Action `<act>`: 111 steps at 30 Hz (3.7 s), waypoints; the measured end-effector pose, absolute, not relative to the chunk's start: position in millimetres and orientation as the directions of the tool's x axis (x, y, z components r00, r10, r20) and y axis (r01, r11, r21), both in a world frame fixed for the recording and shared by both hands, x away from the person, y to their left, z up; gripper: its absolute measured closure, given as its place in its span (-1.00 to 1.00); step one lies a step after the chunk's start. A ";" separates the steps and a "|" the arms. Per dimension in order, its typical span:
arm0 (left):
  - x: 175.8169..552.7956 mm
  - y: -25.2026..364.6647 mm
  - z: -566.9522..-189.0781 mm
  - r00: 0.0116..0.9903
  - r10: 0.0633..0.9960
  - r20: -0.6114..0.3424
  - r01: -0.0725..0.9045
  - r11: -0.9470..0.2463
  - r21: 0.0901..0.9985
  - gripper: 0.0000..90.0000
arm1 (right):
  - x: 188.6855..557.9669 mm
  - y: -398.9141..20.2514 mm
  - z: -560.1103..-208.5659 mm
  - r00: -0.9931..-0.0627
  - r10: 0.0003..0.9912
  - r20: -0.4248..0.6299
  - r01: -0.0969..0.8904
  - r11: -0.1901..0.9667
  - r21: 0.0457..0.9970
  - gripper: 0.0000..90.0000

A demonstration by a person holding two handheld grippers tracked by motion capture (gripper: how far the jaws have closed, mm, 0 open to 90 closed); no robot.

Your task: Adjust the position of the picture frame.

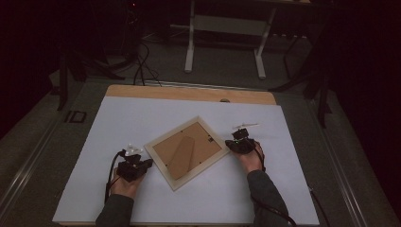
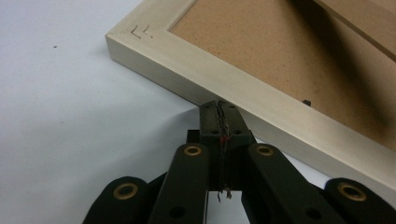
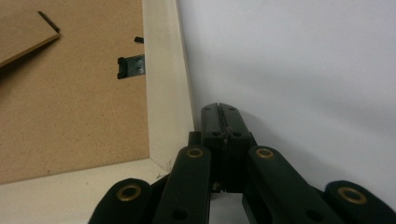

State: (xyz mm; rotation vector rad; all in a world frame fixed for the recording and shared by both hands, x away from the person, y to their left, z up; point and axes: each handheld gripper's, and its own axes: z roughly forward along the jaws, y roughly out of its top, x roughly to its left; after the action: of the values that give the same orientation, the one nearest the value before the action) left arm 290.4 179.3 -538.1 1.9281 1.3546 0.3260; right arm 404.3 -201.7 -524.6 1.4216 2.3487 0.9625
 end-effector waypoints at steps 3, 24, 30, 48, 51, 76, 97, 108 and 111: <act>292.3 179.5 -538.5 0.408 0.890 -0.201 0.698 -0.163 0.697 1.00 | 402.0 -202.6 -524.2 -0.512 0.850 0.123 0.697 0.327 0.638 1.00; 310.8 180.6 -537.0 0.385 0.898 -0.216 0.718 -0.144 0.682 1.00 | 384.1 -207.2 -523.2 -0.560 0.823 0.093 0.672 0.386 0.632 1.00; 320.9 177.8 -535.6 0.381 0.903 -0.199 0.718 -0.153 0.679 1.00 | 378.3 -210.5 -523.7 -0.562 0.821 0.097 0.670 0.383 0.636 1.00; 347.1 169.1 -537.9 0.385 0.902 -0.196 0.700 -0.147 0.699 1.00 | 357.1 -221.4 -526.0 -0.553 0.827 0.106 0.665 0.361 0.654 1.00; 350.3 168.0 -537.5 0.398 0.899 -0.182 0.693 -0.165 0.702 1.00 | 353.7 -223.3 -526.9 -0.547 0.829 0.117 0.667 0.347 0.659 1.00; 303.7 166.2 -535.8 0.484 0.853 -0.194 0.662 -0.212 0.719 1.00 | 329.3 -224.1 -530.0 -0.544 0.831 0.111 0.648 0.333 0.685 1.00; 331.6 160.2 -534.0 0.423 0.887 -0.185 0.672 -0.171 0.720 1.00 | 328.6 -220.3 -529.7 -0.507 0.855 0.111 0.664 0.305 0.683 1.00; 345.2 160.5 -534.7 0.402 0.894 -0.196 0.683 -0.151 0.714 1.00 | 329.4 -217.7 -530.2 -0.495 0.861 0.117 0.668 0.291 0.685 1.00; 346.3 160.4 -535.0 0.392 0.898 -0.201 0.685 -0.139 0.715 1.00 | 329.7 -216.7 -530.6 -0.483 0.866 0.127 0.673 0.275 0.687 1.00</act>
State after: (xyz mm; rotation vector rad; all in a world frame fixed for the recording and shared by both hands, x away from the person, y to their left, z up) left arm 346.3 160.4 -535.0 1.8925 1.3612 0.3553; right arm 329.7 -216.7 -530.6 1.4156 2.2750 1.0153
